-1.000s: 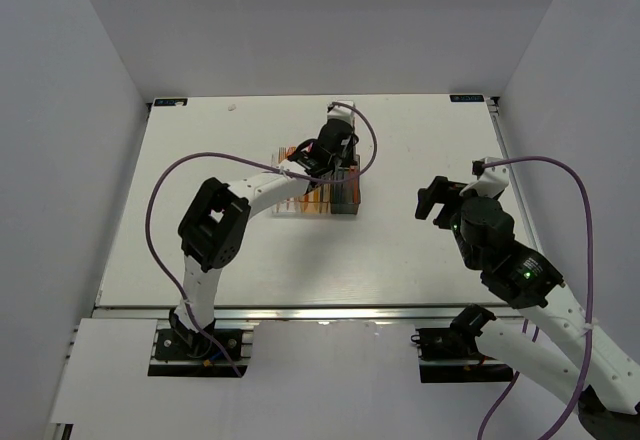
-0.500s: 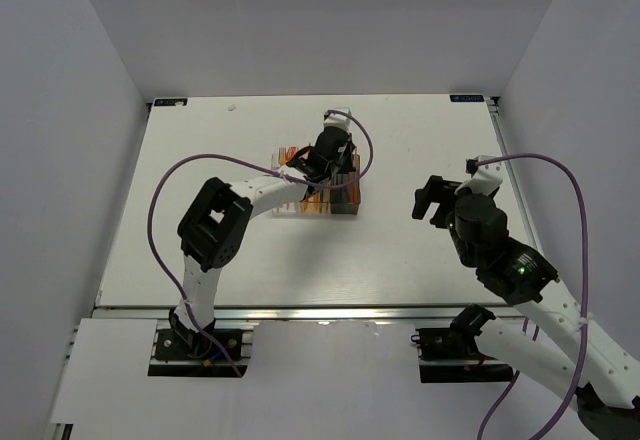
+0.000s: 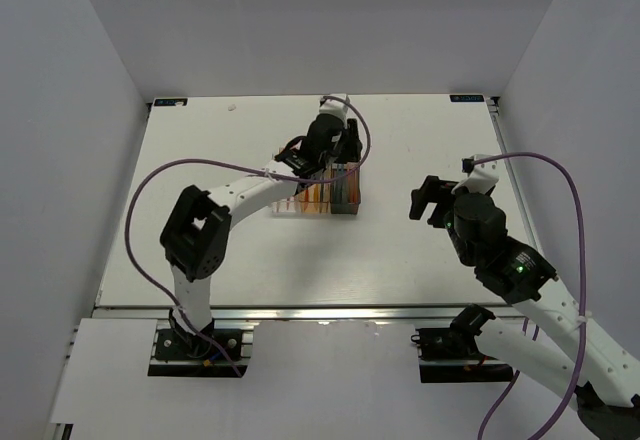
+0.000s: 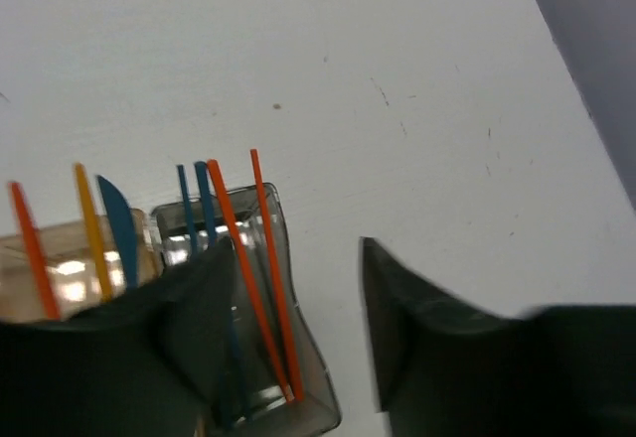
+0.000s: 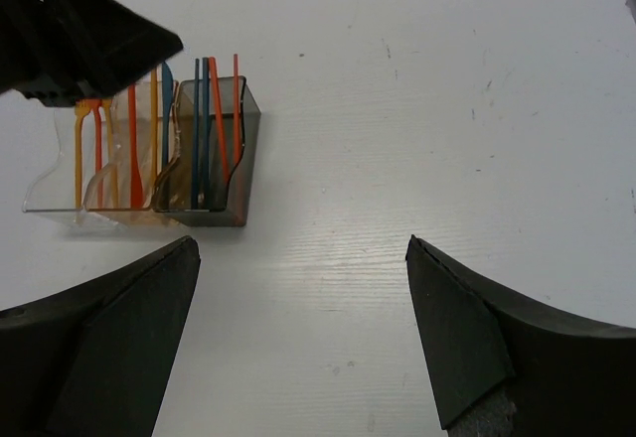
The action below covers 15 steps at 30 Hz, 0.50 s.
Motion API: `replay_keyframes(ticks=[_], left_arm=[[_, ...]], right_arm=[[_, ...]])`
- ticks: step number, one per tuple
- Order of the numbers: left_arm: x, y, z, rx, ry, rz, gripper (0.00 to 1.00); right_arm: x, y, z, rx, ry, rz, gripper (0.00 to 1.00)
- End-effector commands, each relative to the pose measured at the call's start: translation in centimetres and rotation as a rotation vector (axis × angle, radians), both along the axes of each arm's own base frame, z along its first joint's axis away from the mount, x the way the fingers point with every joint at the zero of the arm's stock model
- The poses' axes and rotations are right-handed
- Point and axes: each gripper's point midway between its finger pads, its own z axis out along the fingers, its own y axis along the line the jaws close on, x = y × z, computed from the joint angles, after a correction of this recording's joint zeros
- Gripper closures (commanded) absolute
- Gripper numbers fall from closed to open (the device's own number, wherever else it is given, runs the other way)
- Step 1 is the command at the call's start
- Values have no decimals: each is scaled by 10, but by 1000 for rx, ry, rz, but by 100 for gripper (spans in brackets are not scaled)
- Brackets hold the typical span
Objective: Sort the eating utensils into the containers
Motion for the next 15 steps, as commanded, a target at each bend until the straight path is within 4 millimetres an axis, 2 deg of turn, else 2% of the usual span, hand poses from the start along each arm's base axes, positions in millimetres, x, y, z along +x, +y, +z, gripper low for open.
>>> replay_keyframes(ticks=[1, 2, 3, 4, 5, 6, 7, 8, 9, 11, 12, 13, 15], left_arm=[[-11, 33, 97, -35, -116, 73, 26], [-15, 53, 113, -29, -140, 143, 17], [-19, 66, 116, -7, -137, 189, 9], [-25, 85, 109, 47, -106, 238, 2], [-27, 110, 111, 75, -105, 342, 2], [-38, 133, 118, 85, -104, 398, 2], [-44, 163, 111, 127, -70, 463, 2], [-51, 184, 111, 115, -59, 520, 2], [-72, 219, 109, 136, -51, 594, 2], [-90, 269, 110, 128, -47, 715, 2], [-107, 295, 98, 179, -39, 792, 2], [-131, 321, 111, 159, -67, 842, 2], [-158, 349, 113, 157, -92, 923, 2]], right_arm=[[5, 11, 9, 17, -31, 42, 11], [6, 13, 8, 10, -15, 45, 11], [6, 13, 8, 7, -8, 41, 11], [6, 12, 8, 5, -1, 37, 11], [6, 9, 5, -13, 16, 21, 11], [5, 7, 11, -8, 11, 14, 11], [5, 3, 13, -11, 9, -7, 11], [4, -1, 16, -6, 8, -19, 11], [1, -6, 17, -19, 17, -31, 11], [-4, -16, 18, -45, 25, -59, 11], [-9, -23, 12, -77, 53, -67, 11], [-12, -35, 16, -89, 45, -111, 11], [-19, -47, 15, -95, 58, -153, 11]])
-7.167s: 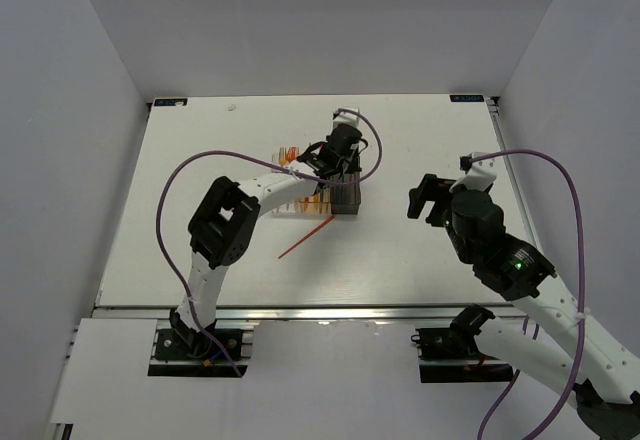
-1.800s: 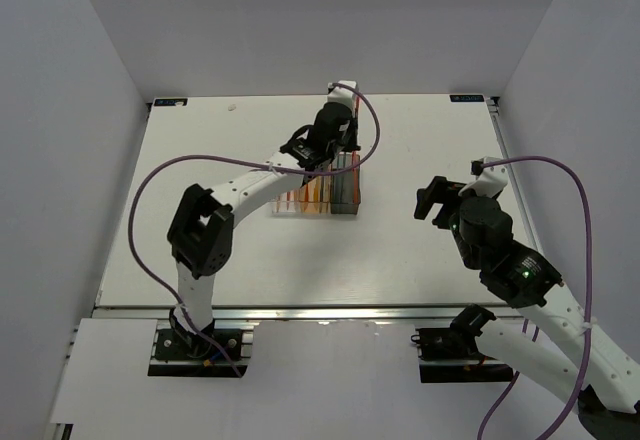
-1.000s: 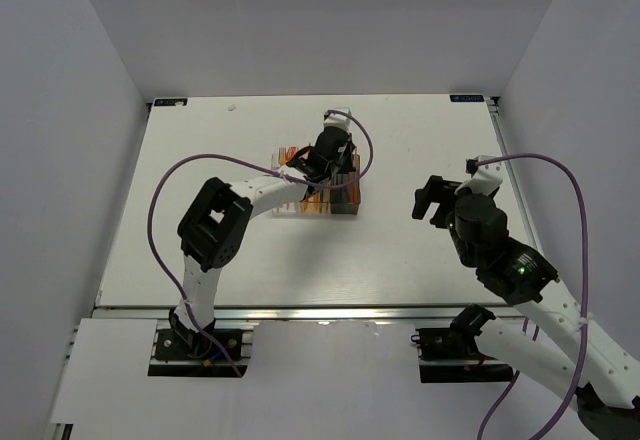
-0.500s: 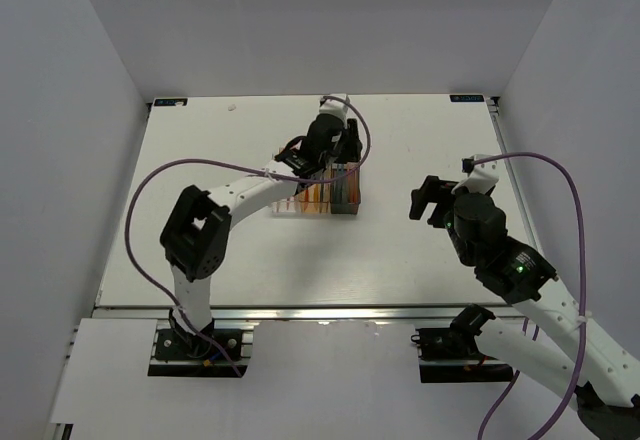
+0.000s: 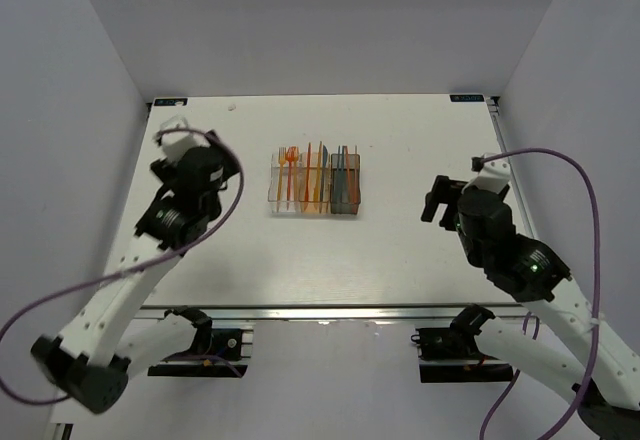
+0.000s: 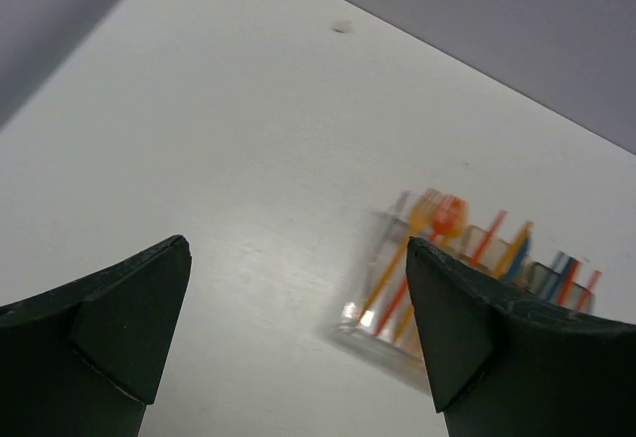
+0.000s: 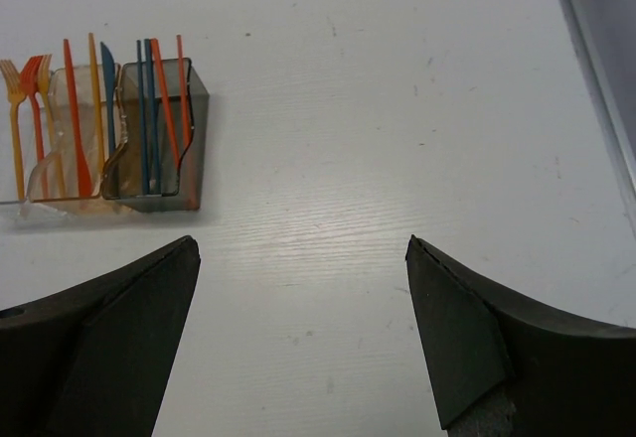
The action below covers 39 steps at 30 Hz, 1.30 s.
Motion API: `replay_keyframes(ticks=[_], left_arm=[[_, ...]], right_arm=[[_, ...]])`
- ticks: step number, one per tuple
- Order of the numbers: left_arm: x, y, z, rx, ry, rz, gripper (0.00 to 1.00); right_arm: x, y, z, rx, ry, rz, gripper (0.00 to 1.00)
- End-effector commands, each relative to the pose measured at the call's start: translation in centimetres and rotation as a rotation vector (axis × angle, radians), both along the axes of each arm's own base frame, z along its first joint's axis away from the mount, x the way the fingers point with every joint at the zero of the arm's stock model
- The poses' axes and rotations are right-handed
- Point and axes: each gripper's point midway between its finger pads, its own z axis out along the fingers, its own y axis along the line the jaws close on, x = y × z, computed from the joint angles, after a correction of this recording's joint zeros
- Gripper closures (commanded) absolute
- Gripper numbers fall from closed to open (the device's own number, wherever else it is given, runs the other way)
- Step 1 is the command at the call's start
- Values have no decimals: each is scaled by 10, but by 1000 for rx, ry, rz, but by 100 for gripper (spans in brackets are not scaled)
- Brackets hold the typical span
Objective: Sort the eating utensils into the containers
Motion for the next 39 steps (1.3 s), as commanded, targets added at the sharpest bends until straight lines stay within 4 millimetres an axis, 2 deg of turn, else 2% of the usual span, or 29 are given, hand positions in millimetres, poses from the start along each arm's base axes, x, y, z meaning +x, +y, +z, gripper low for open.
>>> replay_keyframes(ticks=[1, 4, 7, 11, 15, 21, 39], left_arm=[[-70, 68, -12, 63, 18, 193, 2], [-105, 94, -15, 53, -35, 237, 2], [-125, 106, -16, 35, -96, 231, 2], [-134, 112, -19, 33, -126, 232, 2], [-131, 109, -22, 41, -115, 220, 2], [-124, 106, -31, 70, -61, 230, 2], [-130, 107, -26, 20, -118, 212, 2]], right_arm=[[-19, -42, 12, -33, -8, -133, 11], [-34, -55, 12, 8, -20, -146, 11], [-43, -62, 7, 56, -38, -157, 11], [-54, -71, -1, 103, -69, -156, 11], [-57, -76, -3, 89, -71, -167, 11], [-53, -73, -3, 63, -68, -155, 11], [-42, -56, -2, 48, -46, -118, 11]])
